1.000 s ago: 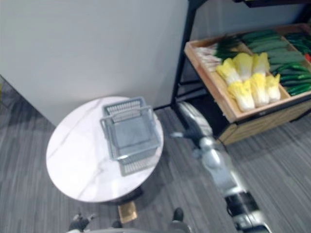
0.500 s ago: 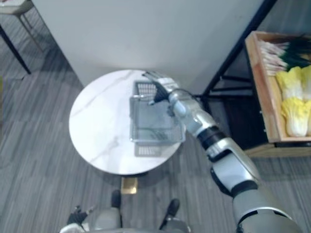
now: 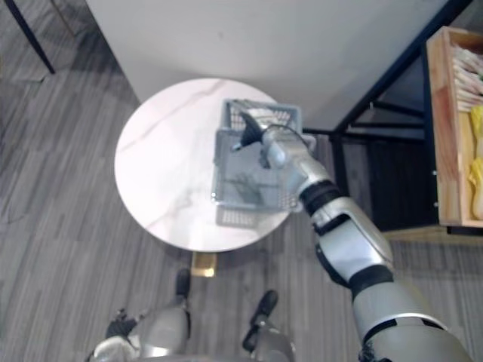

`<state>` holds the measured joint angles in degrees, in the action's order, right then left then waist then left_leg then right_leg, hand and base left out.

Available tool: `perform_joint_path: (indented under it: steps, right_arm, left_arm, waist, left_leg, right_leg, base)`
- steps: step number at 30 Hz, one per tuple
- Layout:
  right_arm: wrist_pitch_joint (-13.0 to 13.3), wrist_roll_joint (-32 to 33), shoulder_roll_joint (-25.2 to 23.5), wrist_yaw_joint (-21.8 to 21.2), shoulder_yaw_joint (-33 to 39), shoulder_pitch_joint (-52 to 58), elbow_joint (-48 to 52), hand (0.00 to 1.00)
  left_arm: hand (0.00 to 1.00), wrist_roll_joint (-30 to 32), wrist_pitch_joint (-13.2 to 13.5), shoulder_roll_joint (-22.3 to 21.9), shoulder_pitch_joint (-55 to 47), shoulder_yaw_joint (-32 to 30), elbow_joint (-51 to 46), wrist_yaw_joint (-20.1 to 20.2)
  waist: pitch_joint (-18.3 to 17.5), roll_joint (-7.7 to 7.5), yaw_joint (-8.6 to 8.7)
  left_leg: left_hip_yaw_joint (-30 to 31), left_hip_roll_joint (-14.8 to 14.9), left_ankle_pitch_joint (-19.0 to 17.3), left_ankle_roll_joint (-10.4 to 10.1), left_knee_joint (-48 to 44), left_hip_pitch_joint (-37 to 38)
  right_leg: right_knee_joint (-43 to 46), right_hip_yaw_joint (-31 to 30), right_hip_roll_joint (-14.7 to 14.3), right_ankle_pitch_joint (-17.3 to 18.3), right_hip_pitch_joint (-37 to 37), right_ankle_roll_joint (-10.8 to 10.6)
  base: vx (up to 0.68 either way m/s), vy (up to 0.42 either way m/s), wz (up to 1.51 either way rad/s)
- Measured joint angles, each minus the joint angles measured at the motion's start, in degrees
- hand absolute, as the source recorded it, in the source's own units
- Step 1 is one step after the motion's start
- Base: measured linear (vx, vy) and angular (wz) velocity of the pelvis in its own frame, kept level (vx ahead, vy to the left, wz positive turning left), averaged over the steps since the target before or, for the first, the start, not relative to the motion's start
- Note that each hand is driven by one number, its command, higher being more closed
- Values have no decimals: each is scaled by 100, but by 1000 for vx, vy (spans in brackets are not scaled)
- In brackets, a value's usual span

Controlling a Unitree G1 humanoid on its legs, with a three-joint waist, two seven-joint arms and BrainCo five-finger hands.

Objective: Pick vegetable in the basket

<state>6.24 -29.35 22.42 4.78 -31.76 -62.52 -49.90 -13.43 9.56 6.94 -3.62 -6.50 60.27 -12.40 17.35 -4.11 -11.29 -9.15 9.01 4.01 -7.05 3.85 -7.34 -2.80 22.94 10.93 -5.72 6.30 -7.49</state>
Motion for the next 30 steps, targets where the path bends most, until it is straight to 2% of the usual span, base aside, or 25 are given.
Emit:
perform_joint_path:
  steps: [5,15,19,26,27,30]
  right_arm:
    - [-66,-3,-66,29,213,-184,-309,0]
    - [-91,-6,-68,196,443,-403,-875,0]
    - [-91,-12,42,238,448,-446,-963,0]
    - [-67,-207,218,342,477,-591,-1182,0]
    - [-63,-208,240,363,477,-595,-1182,100]
    - [-62,-208,389,458,492,-613,-1182,100]
  left_arm:
    - [0,-65,50,1,14,114,-108,-40]
    - [0,-219,156,30,123,295,-99,-94]
    - [0,-222,167,39,165,391,-108,-97]
    - [0,-398,170,34,210,475,-104,-99]
    - [0,-401,171,42,214,516,-102,-99]
    - [0,-423,187,53,232,614,-105,-101]
  waist:
    - [218,-13,-19]
    - [399,31,-50]
    - [500,94,-46]
    - [584,207,-140]
    - [591,220,-137]
    - [619,268,-134]
  left_leg:
    - [8,5,37,9,4,-59]
    - [87,-20,108,26,5,-259]
    - [207,-22,149,17,8,-355]
    - [244,-36,159,20,9,-381]
    - [255,-38,162,21,9,-399]
    - [334,-48,212,20,28,-488]
  right_leg:
    - [48,-7,4,1,72,1]
    - [98,52,37,0,237,2]
    - [100,158,37,0,256,2]
    - [100,189,46,1,259,2]
    - [100,198,47,1,271,2]
    - [100,263,49,1,324,2]
  base:
    - [0,0,0]
    - [7,3,4]
    - [4,1,12]
    - [5,2,3]
    - [12,5,7]
    - [13,4,10]
